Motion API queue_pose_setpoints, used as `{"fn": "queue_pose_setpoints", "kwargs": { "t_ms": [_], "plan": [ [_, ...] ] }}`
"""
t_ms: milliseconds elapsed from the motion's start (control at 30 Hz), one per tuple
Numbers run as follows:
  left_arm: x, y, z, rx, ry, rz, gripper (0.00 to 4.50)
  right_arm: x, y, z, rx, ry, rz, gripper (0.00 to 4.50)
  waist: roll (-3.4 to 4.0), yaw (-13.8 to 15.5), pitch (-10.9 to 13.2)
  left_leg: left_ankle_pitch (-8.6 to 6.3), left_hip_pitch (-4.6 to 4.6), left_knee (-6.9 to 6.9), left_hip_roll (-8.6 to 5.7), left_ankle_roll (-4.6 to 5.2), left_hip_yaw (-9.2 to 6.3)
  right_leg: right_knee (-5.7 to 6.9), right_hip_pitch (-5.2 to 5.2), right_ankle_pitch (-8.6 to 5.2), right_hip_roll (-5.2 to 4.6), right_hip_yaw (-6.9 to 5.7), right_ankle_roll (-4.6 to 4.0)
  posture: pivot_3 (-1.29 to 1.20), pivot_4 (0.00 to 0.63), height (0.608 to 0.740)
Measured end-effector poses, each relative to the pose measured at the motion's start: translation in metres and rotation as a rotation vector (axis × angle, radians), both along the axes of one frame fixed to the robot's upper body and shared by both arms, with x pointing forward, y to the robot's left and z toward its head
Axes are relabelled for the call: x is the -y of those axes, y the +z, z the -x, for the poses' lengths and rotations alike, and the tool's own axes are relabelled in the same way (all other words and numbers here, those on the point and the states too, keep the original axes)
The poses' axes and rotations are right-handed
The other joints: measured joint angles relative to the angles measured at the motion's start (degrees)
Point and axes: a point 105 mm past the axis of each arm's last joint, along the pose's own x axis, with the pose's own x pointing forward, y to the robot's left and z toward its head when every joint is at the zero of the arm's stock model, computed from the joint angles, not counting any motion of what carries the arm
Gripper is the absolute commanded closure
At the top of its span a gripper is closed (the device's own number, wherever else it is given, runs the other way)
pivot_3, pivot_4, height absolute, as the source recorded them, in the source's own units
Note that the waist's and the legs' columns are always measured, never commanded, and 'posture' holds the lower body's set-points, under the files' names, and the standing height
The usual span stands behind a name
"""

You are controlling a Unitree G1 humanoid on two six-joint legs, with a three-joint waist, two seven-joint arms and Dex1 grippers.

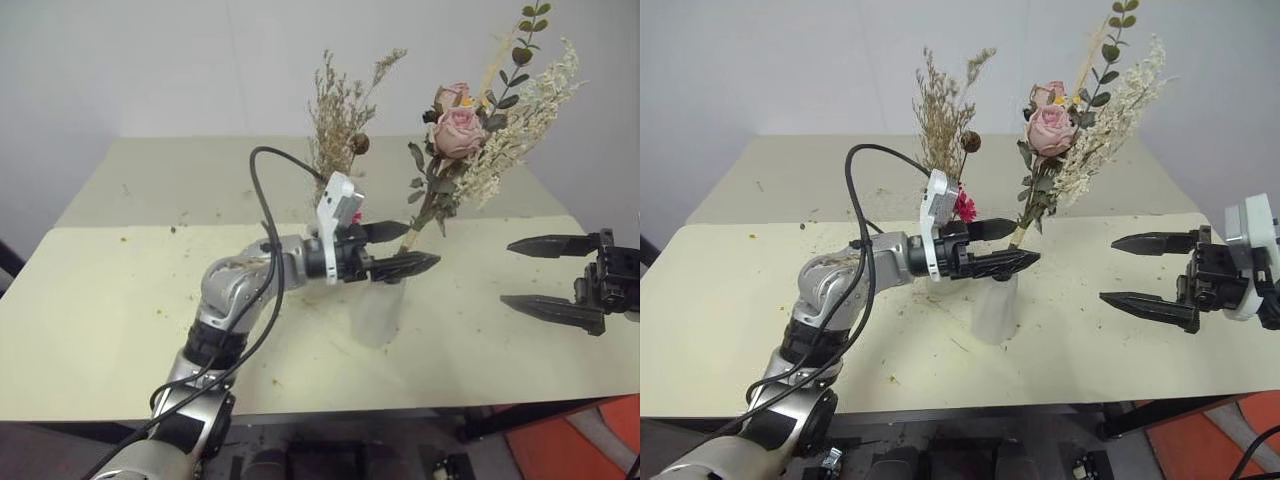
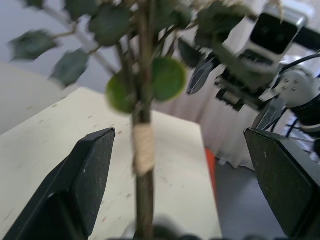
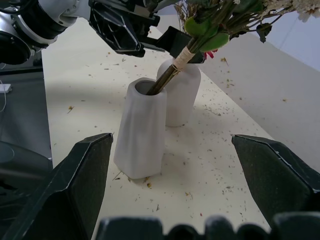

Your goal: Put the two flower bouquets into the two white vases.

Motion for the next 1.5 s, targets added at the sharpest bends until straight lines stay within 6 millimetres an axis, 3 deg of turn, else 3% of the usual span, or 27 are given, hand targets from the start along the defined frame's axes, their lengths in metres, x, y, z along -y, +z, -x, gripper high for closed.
{"fn": "queue_pose_setpoints", "kwargs": {
  "t_ms": [267,633,933,1100,1500],
  "plan": [
    [-0.005,0.001,0.005,0.008,-0.066,0.000,0.02,-0.001,-0.005,0.001,-0.013,-0.004,-0.002,0.00,0.00,0.02,0.00,0.00,-0.01,0.00,0.00,0.00,0.00,0.00,-0.02,-0.03,0.00,0.01,0.06,0.00,0.150,0.740],
    [-0.049,0.003,0.008,0.007,0.012,0.007,0.02,-0.001,-0.003,0.000,-0.005,-0.007,-0.007,0.00,0.00,-0.01,0.00,0.00,0.00,0.00,0.05,0.00,0.00,0.01,-0.02,-0.04,0.01,0.00,0.07,0.00,0.150,0.740],
    [-0.129,0.008,0.025,0.088,0.225,-0.082,0.02,0.001,-0.005,-0.001,-0.017,-0.010,-0.013,0.00,0.02,-0.22,0.00,-0.01,0.06,-0.01,0.14,0.02,0.05,0.03,-0.01,-0.15,0.04,0.00,0.23,0.00,0.150,0.740],
    [-0.188,0.016,0.038,0.138,0.382,-0.196,0.02,0.006,-0.007,-0.004,-0.036,-0.020,-0.016,0.00,0.02,-0.17,0.00,-0.02,0.06,-0.02,0.22,0.03,0.09,0.02,-0.06,-0.24,0.08,-0.01,0.29,0.00,0.150,0.740],
    [-0.251,0.014,0.045,0.158,0.587,-0.305,0.02,0.016,-0.011,-0.007,-0.059,-0.055,0.002,0.00,0.02,0.15,0.00,-0.03,0.07,-0.06,0.31,0.04,0.16,0.00,-0.09,-0.30,0.09,-0.05,0.22,0.00,0.150,0.740]
  ]
}}
